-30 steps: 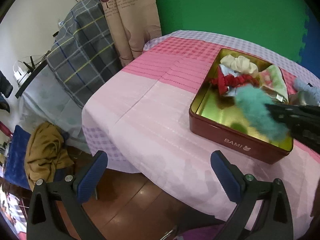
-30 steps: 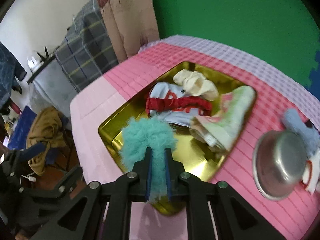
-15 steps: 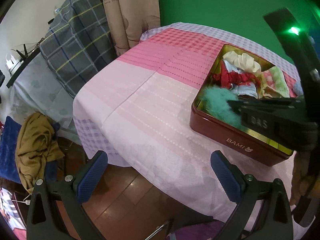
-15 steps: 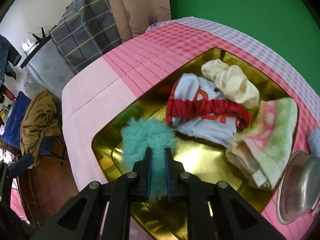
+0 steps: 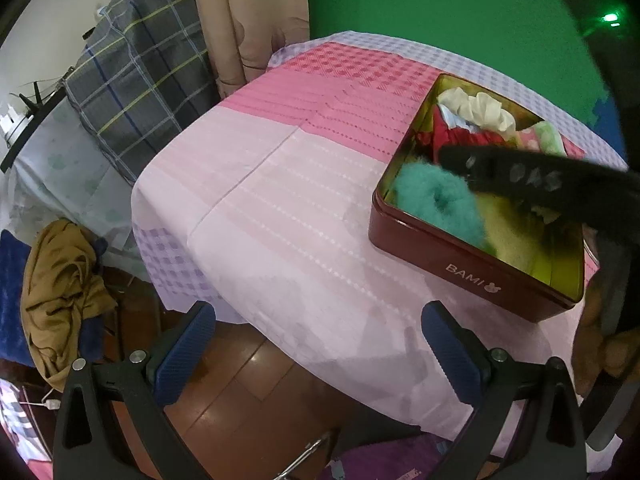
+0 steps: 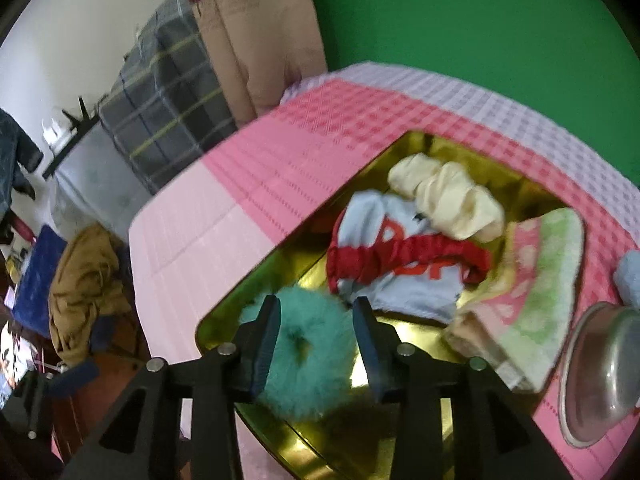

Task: Organize soft objects
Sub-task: 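Carry the teal fluffy scrunchie into the tin and open the right gripper, then move both grippers toward the blue sock and steel bowl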

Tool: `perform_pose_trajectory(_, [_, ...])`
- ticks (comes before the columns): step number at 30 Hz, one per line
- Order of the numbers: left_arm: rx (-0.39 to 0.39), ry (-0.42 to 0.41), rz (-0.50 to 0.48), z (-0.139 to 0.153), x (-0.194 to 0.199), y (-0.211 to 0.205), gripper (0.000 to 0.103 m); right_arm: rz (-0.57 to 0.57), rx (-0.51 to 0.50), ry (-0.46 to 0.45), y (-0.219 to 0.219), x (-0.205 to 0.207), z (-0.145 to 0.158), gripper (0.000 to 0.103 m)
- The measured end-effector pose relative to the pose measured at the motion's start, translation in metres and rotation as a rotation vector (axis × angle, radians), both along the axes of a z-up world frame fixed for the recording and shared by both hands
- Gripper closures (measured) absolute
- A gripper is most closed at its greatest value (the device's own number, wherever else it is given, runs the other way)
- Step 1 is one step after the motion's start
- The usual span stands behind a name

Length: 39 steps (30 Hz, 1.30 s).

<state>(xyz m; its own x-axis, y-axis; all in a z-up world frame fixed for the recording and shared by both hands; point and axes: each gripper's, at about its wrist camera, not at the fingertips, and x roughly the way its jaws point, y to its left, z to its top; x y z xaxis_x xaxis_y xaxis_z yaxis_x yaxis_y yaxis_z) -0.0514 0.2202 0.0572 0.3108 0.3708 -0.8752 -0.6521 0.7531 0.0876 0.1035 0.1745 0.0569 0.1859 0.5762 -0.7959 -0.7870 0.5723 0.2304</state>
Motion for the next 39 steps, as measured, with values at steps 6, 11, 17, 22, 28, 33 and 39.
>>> perform_pose_trajectory(6, [0.008,0.007,-0.021,0.0,0.002,-0.005,0.001,-0.05,0.113,-0.004,-0.029,0.002,0.016,0.065])
perform_pose_trajectory(11, [-0.009,-0.014,-0.02,0.002,-0.001,-0.004,0.001,-0.114,0.155,-0.052,-0.081,-0.009,0.022,0.065])
perform_pose_trajectory(17, [-0.012,-0.027,-0.042,0.005,0.0,-0.012,0.001,-0.225,0.004,-0.248,-0.182,-0.033,0.009,0.06])
perform_pose_trajectory(22, [0.035,-0.03,-0.095,0.009,0.004,-0.031,0.001,-0.375,-0.187,-0.361,-0.266,-0.026,-0.011,0.058])
perform_pose_trajectory(28, [-0.003,-0.089,-0.254,0.027,0.012,-0.065,0.001,-0.587,-0.352,-0.426,-0.361,-0.004,-0.024,0.058])
perform_pose_trajectory(33, [-0.181,-0.152,-0.478,0.058,0.057,-0.098,0.001,-0.7,-0.299,-0.315,-0.412,0.014,-0.031,0.057])
perform_pose_trajectory(39, [-0.409,-0.151,-0.598,0.081,0.162,-0.118,0.001,-0.71,-0.262,-0.311,-0.416,0.009,-0.033,0.055])
